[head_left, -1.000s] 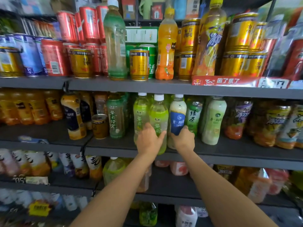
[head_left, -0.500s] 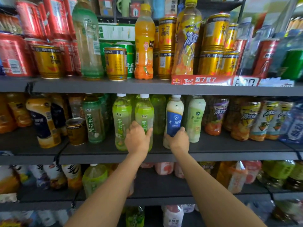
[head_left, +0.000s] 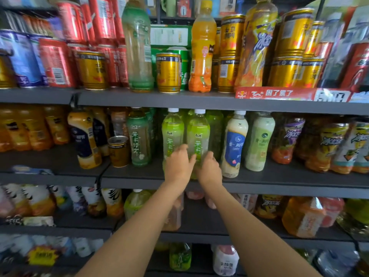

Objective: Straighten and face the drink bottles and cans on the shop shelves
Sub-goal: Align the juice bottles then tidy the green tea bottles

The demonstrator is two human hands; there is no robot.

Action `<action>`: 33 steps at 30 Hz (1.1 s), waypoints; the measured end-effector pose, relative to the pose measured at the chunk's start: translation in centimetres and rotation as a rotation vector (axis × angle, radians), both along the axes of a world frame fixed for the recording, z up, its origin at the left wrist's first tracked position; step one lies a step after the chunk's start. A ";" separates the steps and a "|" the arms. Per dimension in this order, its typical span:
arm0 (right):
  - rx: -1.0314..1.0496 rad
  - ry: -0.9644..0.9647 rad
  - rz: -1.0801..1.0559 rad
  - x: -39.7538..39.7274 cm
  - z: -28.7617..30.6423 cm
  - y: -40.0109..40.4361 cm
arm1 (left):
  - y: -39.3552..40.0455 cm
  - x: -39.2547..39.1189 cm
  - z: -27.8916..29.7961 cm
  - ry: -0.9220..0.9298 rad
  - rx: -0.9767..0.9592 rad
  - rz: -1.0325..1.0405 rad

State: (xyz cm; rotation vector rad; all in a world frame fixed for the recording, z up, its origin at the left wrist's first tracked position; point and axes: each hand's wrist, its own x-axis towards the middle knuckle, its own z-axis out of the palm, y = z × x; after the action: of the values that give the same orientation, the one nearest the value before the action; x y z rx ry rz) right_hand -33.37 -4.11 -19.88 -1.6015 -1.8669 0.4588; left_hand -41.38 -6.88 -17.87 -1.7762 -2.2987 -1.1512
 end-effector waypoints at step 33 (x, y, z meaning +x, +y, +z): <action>-0.085 0.125 -0.063 -1.8 0.1 1.3 | 1.1 -3.8 -2.3 -0.377 -0.052 0.184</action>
State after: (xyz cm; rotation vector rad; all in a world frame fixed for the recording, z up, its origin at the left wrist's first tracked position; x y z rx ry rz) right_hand -35.21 -2.81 -19.82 -1.6423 -1.7201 0.6035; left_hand -45.16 -5.81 -20.18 -1.4208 -2.6461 -1.5122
